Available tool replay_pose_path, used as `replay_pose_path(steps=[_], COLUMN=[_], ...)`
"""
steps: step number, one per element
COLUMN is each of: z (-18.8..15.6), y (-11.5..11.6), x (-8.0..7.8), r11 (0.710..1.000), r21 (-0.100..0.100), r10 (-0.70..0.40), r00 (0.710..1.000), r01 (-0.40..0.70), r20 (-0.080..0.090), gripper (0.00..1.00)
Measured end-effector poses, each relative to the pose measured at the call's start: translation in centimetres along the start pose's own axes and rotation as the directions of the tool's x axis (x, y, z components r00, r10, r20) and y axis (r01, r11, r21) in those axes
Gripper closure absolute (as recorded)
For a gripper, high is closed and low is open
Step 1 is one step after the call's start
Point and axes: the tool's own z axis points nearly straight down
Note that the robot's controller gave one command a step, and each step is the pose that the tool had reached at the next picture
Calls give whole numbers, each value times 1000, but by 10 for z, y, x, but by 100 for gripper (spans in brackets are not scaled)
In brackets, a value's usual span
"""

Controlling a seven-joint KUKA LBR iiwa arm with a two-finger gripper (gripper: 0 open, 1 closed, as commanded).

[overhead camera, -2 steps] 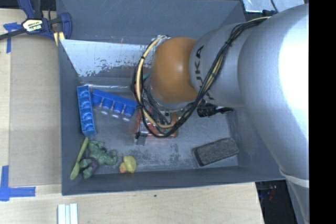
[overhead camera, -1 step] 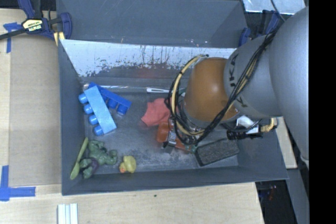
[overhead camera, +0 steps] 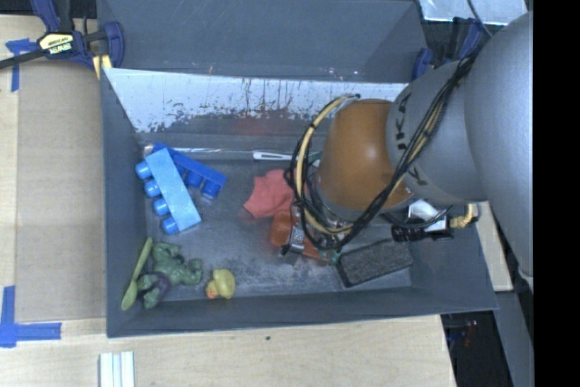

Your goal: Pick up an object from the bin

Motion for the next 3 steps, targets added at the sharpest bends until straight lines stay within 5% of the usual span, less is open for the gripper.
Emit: replay_pose_path(steps=[3], z=[-119], y=[-1], x=[-1], r11=[1000], r21=[1], r10=[-2], r00=[1000], r01=[2], r20=[-3], gripper=[100])
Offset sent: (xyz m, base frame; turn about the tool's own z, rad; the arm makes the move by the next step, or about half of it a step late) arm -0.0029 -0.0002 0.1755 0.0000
